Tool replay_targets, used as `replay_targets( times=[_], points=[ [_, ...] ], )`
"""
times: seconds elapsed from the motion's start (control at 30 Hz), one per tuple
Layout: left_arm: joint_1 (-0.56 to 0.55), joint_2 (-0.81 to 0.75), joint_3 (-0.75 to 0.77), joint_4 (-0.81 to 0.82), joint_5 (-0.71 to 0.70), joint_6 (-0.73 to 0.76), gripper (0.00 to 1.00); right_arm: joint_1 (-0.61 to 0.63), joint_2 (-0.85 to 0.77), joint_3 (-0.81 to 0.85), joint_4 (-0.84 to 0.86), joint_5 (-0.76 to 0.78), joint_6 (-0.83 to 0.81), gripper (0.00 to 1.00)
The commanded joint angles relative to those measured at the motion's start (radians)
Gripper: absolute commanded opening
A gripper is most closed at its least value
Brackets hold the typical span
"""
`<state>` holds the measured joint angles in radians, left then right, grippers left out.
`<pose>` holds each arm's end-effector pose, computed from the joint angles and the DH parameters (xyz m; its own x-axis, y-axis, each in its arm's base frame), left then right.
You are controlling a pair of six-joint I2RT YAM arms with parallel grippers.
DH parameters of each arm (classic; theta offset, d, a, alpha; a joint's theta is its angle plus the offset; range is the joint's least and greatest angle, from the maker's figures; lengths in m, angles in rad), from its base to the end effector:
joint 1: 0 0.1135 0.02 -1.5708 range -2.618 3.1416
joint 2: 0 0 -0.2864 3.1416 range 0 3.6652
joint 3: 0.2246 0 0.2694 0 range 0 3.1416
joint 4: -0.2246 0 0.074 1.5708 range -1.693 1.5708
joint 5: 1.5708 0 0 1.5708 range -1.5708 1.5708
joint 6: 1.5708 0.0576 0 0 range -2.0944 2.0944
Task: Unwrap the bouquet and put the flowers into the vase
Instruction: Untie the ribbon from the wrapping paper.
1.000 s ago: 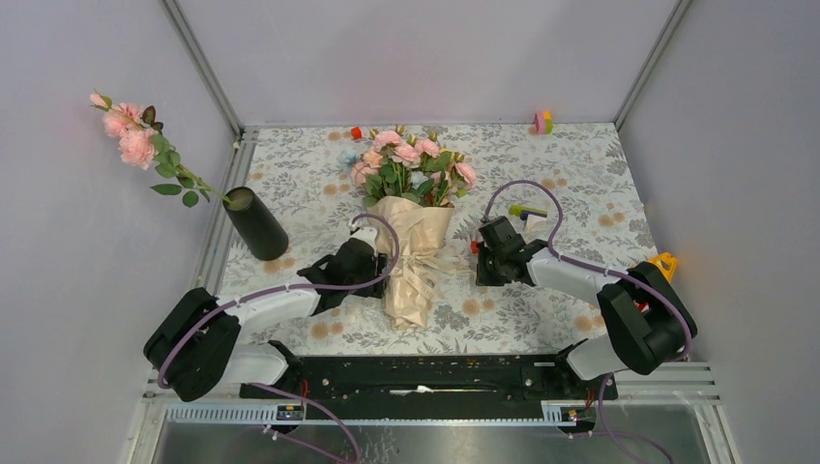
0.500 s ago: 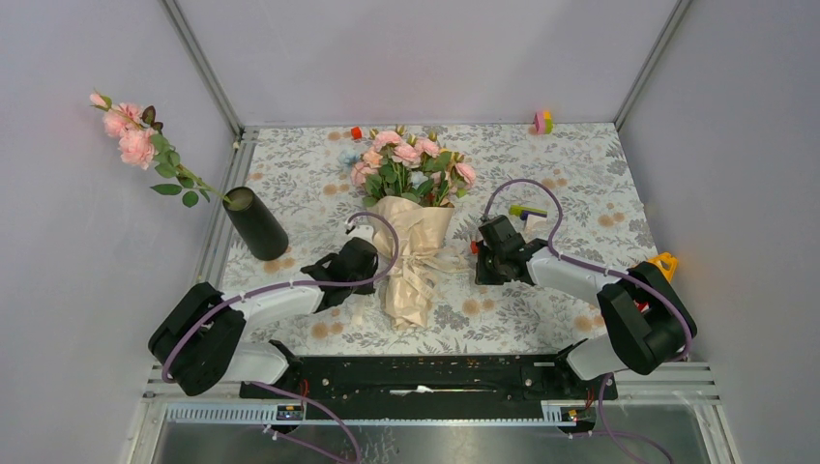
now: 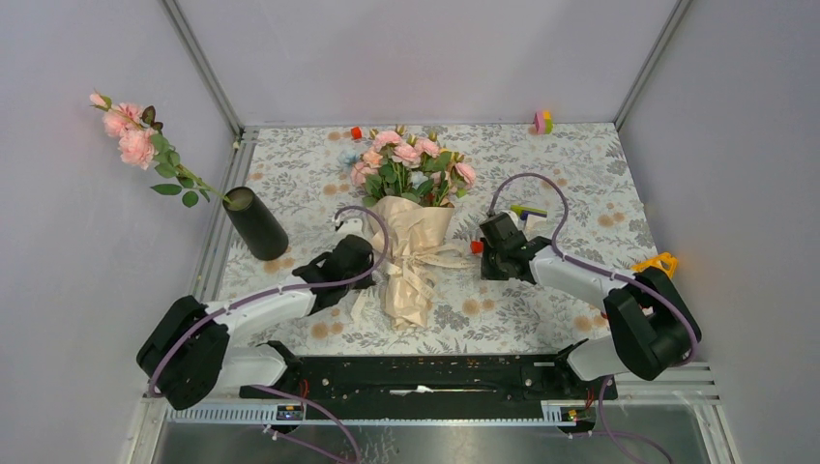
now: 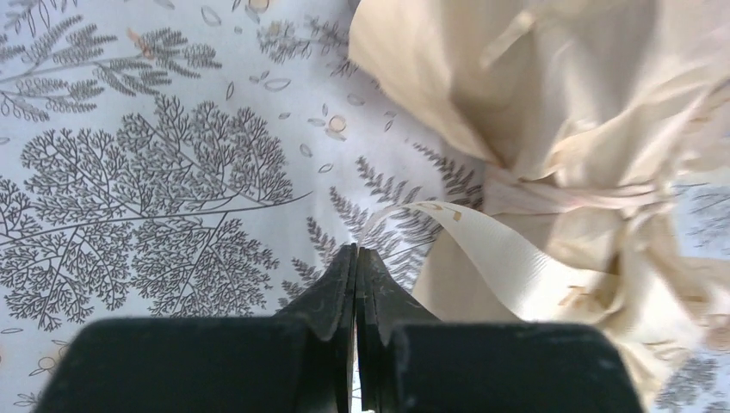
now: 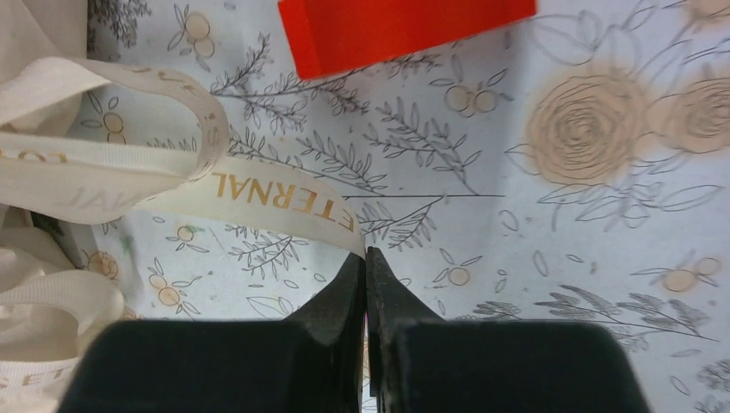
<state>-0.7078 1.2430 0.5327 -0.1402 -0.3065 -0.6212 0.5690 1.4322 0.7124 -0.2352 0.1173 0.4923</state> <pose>0.2021 -0.1500 0.1620 -0.7371 -0.0995 -0.6684 0.0487 0.9787 -0.1995 0.2507 0.1523 0.1620 -0.8320 0.0251 -0.5542 -0.0963 0.9773 0.1888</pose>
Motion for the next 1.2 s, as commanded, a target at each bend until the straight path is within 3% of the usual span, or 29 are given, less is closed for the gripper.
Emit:
replay_targets(
  times=[0.0, 0.47, 1.17],
  points=[
    [0.014, -0.057, 0.061, 0.027, -0.014, -0.05, 0.0, -0.003, -0.04, 0.084, -0.077, 0.143, 0.001, 0.0],
    [0.147, -0.172, 0.009, 0.005, 0.028, -0.11, 0.0, -0.007, -0.084, 0.121, -0.133, 0.226, 0.06, 0.0],
    [0.266, -0.267, -0.042, -0.032, 0.031, -0.098, 0.0, -0.084, -0.089, 0.063, -0.135, 0.2, 0.1, 0.0]
  ],
)
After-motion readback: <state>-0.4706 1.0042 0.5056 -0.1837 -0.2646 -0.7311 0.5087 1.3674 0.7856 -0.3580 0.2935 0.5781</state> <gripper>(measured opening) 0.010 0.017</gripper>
